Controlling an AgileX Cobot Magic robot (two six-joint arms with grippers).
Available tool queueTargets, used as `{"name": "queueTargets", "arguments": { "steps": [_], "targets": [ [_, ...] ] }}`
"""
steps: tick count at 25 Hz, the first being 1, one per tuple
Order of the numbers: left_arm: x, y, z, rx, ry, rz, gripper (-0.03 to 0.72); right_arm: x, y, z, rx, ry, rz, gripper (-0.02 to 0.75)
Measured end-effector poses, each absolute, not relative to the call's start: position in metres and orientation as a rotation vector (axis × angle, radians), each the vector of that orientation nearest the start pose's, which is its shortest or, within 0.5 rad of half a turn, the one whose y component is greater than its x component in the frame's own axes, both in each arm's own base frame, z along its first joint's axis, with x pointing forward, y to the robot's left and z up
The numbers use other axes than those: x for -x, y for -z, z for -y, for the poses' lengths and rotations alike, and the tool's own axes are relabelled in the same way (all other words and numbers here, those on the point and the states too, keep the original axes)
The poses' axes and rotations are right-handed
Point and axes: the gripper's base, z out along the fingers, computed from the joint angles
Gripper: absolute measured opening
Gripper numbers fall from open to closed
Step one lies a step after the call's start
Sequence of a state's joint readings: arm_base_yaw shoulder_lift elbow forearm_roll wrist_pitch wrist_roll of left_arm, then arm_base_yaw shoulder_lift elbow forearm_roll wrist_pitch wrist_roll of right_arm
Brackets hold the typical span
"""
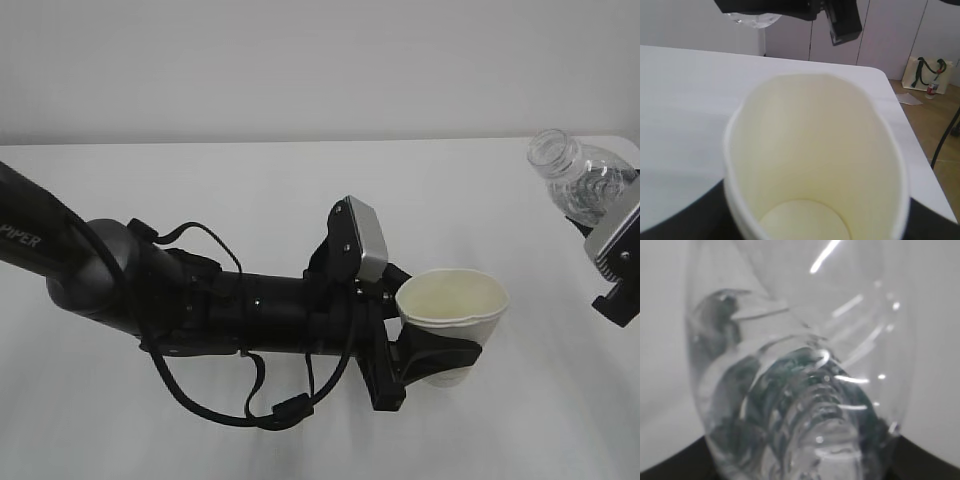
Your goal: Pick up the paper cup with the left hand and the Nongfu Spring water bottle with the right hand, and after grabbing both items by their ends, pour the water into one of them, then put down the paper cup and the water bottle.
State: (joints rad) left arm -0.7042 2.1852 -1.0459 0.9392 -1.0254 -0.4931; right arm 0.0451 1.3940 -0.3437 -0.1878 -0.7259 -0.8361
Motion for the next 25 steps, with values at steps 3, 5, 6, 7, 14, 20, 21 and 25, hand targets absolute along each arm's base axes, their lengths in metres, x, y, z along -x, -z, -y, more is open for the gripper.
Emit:
{"name": "queueTargets", "arguments": {
  "steps": [3, 5, 6, 7, 14, 20, 21, 25],
  "targets": [
    [-0.265, -0.1063, 0.3075, -1.244, 1.098, -1.457, 0.423, -0.2364, -0.1924, -0.0219, 1.01, 0.568, -1.553, 0.395],
    [-0.265, -0.1063, 0.3075, -1.244, 1.098, -1.457, 0.421, -0.2364, -0.1924, -0.0219, 1.018, 0.575, -1.549, 0.395],
    [-0.265, -0.1063, 0.3075, -1.243, 1.099, -1.457, 0.421, -0.2364, -0.1924, -0.0219, 1.018, 0.575, -1.549, 0.395],
    [-0.265, -0.1063, 0.3075, -1.243, 1.099, -1.457, 0.421, -0.2364, -0.1924, -0.0219, 1.019, 0.576, -1.548, 0.395],
    [-0.2657, -0.1066, 0.3075, -1.232, 1.099, -1.462, 0.421, -0.2384, -0.1848, -0.0227, 1.108, 0.616, -1.533, 0.395],
    [-0.2687, -0.1079, 0.3074, -1.184, 1.094, -1.478, 0.421, -0.2396, -0.187, -0.0246, 1.119, 0.623, -1.487, 0.395],
    [-0.2687, -0.1079, 0.3074, -1.184, 1.094, -1.478, 0.421, -0.2397, -0.1875, -0.0248, 1.118, 0.624, -1.481, 0.395],
    [-0.2688, -0.1079, 0.3074, -1.183, 1.094, -1.478, 0.421, -0.2398, -0.188, -0.025, 1.144, 0.65, -1.458, 0.395]
  ]
}}
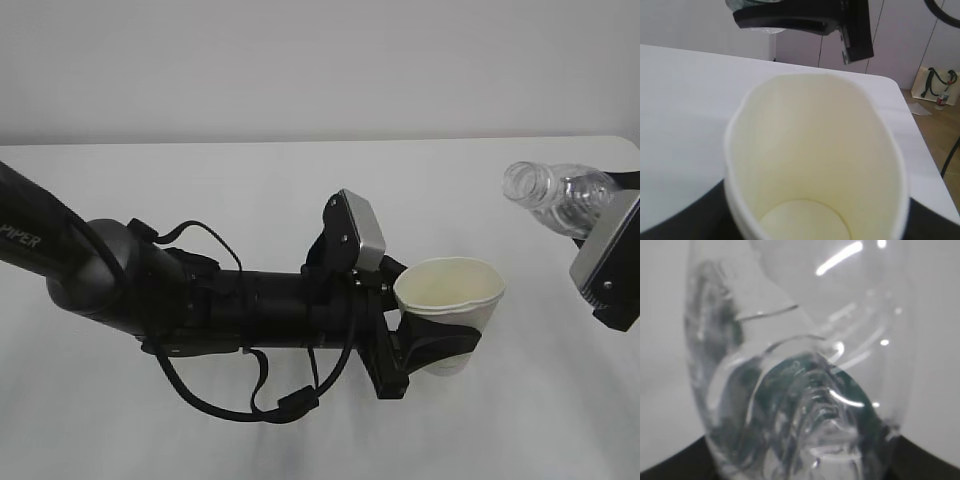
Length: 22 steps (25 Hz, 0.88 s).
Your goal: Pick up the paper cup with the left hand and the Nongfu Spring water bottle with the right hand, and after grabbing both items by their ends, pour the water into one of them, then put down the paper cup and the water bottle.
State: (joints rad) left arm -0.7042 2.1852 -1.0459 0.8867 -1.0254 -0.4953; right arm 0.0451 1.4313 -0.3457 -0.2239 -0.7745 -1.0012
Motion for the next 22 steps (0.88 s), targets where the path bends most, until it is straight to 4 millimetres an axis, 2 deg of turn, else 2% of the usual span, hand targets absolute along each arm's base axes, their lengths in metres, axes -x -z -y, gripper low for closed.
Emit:
{"name": "queueTargets", "arguments": {
  "steps": [22],
  "targets": [
    [-0.2642, -0.109, 0.3081, -1.229, 1.125, -1.434, 0.42, -0.2391, -0.1877, -0.0275, 1.32, 0.765, -1.334, 0.395]
  ]
}}
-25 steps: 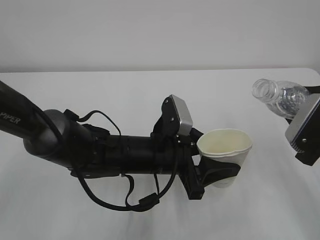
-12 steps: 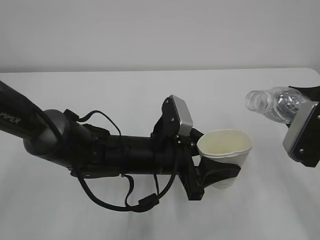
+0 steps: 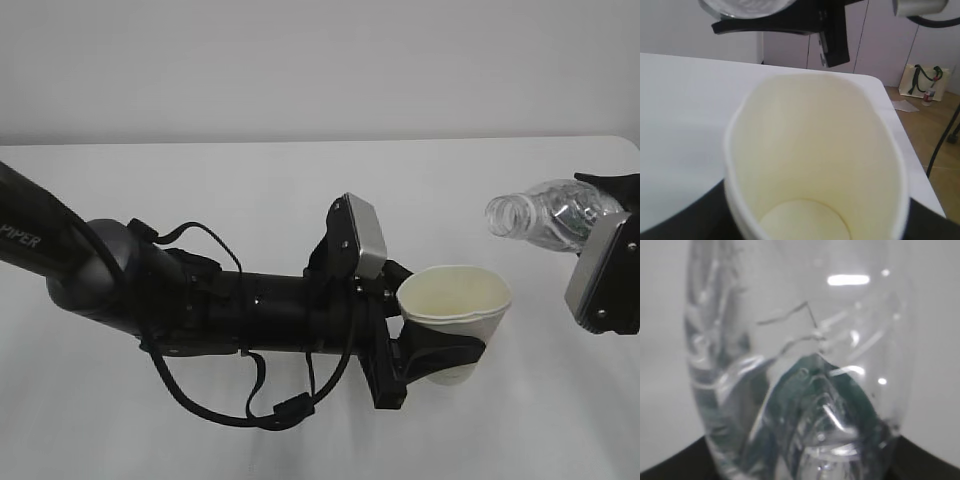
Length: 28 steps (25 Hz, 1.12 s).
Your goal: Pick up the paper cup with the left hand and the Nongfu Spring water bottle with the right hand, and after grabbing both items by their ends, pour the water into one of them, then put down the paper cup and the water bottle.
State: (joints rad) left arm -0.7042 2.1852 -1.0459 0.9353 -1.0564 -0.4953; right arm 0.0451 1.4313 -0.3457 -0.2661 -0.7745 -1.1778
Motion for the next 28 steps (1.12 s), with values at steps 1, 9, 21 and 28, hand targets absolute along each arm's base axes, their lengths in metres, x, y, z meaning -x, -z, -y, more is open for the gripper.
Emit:
{"name": "queueTargets", "arguments": {
  "steps": [1, 9, 21, 28],
  "targets": [
    [-0.2638, -0.1091, 0.3081, -1.232, 1.128, -1.43, 0.42, -0.2391, -0.1877, -0.0275, 1.329, 0.773, -1.328, 0.395],
    [-0.2631, -0.1098, 0.3083, -1.234, 1.137, -1.419, 0.42, -0.2391, -0.1877, -0.0275, 1.385, 0.824, -1.284, 0.395],
    [-0.2619, -0.1108, 0.3085, -1.239, 1.151, -1.402, 0.42, -0.2391, -0.1879, -0.0276, 1.428, 0.865, -1.246, 0.395],
    [-0.2617, -0.1108, 0.3085, -1.241, 1.151, -1.401, 0.42, -0.2395, -0.1899, -0.028, 1.417, 0.877, -1.224, 0.395]
  ]
}}
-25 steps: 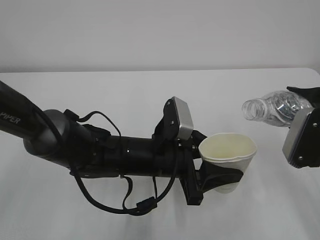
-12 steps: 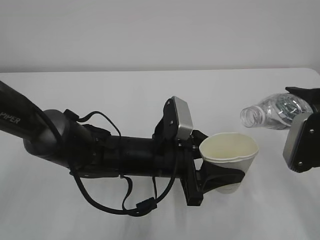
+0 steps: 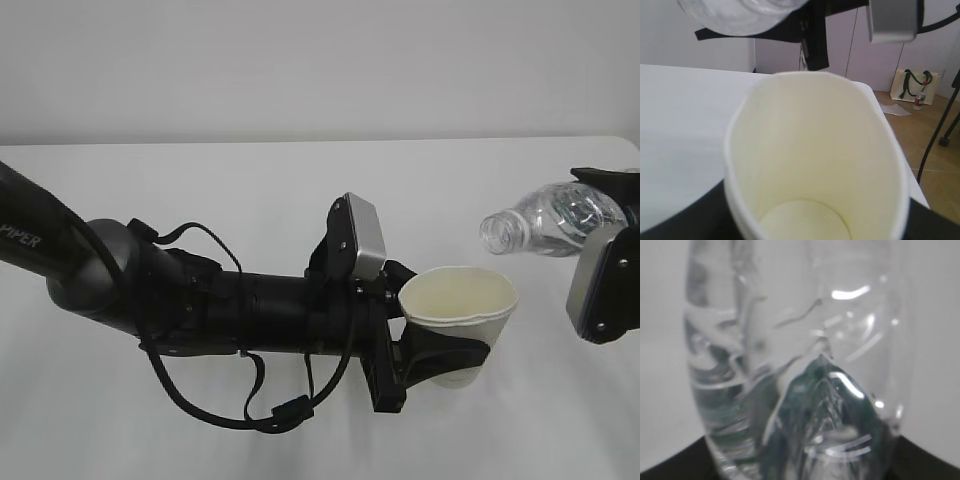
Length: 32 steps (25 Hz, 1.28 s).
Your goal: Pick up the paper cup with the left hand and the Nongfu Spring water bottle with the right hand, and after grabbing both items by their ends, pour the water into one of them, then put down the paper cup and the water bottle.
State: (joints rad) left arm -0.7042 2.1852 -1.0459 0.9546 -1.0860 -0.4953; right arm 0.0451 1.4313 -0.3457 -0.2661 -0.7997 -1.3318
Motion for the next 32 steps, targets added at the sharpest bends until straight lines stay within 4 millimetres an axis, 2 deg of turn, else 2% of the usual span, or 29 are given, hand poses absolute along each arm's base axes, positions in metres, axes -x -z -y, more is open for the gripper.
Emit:
{"name": "queueTargets", "arguments": {
  "steps": [32],
  "targets": [
    [-0.2617, -0.1108, 0.3085, -1.241, 1.151, -1.401, 0.42, -0.2401, -0.1908, -0.0281, 1.469, 0.934, -1.17, 0.395]
  ]
}}
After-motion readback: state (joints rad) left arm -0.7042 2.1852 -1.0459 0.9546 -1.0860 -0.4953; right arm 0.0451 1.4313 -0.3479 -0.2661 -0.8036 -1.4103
